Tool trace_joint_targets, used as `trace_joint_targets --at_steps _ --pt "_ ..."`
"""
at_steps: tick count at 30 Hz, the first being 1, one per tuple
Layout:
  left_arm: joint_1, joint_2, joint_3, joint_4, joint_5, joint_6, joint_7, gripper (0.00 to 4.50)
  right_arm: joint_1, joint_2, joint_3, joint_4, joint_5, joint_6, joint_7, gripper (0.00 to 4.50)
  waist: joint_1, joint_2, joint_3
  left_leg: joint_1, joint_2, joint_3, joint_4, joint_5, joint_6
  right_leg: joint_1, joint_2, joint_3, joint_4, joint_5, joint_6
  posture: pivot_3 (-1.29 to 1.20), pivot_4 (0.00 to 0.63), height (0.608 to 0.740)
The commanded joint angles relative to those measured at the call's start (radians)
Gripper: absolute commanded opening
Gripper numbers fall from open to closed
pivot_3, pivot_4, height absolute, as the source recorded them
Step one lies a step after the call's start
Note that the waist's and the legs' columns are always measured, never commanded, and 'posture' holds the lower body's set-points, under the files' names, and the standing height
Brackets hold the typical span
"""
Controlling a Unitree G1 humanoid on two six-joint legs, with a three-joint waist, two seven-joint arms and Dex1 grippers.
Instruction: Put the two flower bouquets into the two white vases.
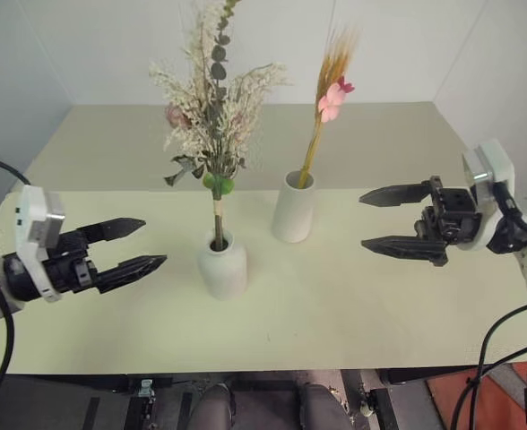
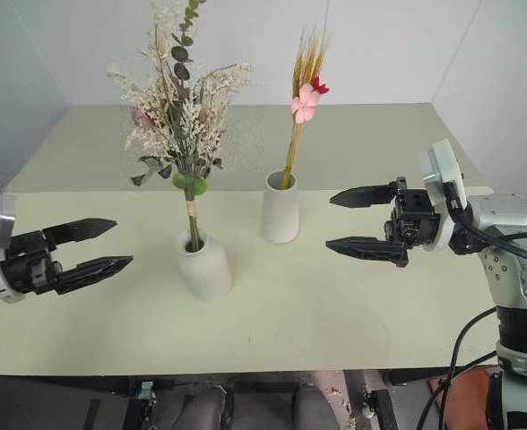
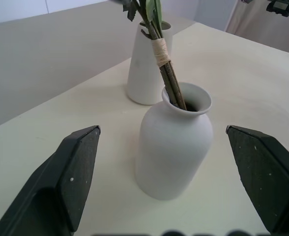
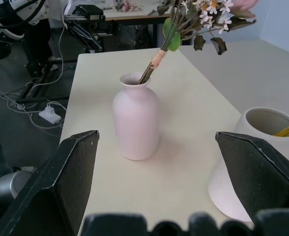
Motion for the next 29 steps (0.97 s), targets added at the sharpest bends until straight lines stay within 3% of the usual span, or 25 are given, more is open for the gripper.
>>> trace_joint_targets --at_steps 1,7,29 --pt "0.011 0.056 0.079 0.055 0.039 -0.067 -0.120 4.48 0.007 -0.036 -0.040 0.001 -0.003 0.002 -0.004 4.50 0.000 0.000 0.000 0.000 0.000 0.000 0.000 0.000 0.000 0.000 0.000 0.000 0.000 0.000 0.000 0.00 0.150 0.740" --pt "-0.017 0.115 0.114 0.121 0.033 -0.077 -0.230 4.48 0.021 -0.053 -0.046 0.020 -0.016 -0.009 -0.025 4.50 -0.002 0.000 0.000 0.001 0.000 0.000 -0.002 0.000 0.000 0.000 0.000 0.000 -0.001 0.000 0.000 0.00 0.150 0.740" --pt "-0.109 0.071 0.016 0.115 0.024 -0.066 -0.211 4.48 0.102 -0.050 -0.099 -0.022 -0.021 -0.009 -0.096 4.50 -0.004 0.001 0.001 0.001 0.001 0.001 -0.004 0.000 0.000 0.000 0.000 0.000 -0.001 0.000 0.000 0.00 0.150 0.740"
